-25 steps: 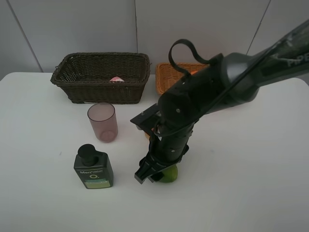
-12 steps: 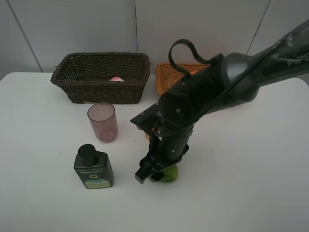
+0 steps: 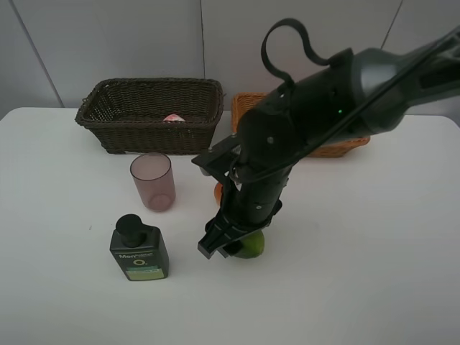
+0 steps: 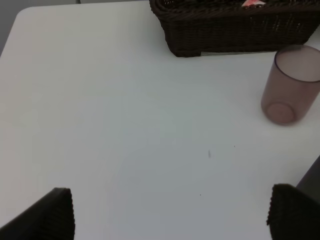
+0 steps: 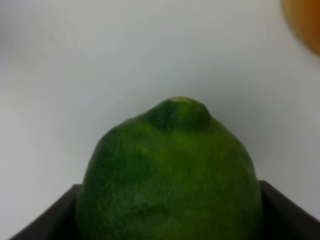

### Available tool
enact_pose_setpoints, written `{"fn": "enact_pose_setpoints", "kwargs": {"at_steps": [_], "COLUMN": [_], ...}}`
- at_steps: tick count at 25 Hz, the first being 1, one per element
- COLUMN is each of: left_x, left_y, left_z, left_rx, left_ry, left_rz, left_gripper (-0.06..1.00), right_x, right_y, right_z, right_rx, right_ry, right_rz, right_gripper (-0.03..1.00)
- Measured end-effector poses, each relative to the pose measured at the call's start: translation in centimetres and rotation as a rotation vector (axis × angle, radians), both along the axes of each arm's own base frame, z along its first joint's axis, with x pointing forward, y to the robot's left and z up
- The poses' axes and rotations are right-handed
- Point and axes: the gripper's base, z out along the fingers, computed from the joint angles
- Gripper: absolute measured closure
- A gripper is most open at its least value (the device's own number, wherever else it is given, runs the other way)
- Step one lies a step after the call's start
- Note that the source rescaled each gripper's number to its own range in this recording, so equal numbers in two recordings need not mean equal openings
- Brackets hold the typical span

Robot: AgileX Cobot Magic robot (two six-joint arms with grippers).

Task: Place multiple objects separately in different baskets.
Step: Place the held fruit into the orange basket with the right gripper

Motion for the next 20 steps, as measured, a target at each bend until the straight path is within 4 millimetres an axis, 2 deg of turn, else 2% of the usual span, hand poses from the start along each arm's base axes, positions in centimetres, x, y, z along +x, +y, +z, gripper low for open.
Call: {"fn": "enact_pose_setpoints", "kwargs": {"at_steps": [5,9,13,20], "left_x": [0.0,0.0,0.0,0.0], "left_y": [0.0,0.0,0.0,0.0], "left_z": [0.0,0.0,0.0,0.0], "left_rx": [0.000,0.000,0.000,0.000], "left_ry": [0.000,0.000,0.000,0.000], "left_rz": [0.000,0.000,0.000,0.000], "left_gripper": [-0.06,-0.06,-0.06,-0.06], "right_x": [1.7,4.4,7.9,14.4], "right_y": [0.5,-0.3,-2.9,-10.2], "right_z": [3.8,6.3,8.0,9.6], "right_rx": [-0.003,0.011,0.050,0.166], "right_ry": [-0.008,-0.043,-0.086,-0.231], "right_rz": [-0.087,-0.168,-0.279,-0.506], "right_gripper": [0.46,0.46,0.46,0.46]}}
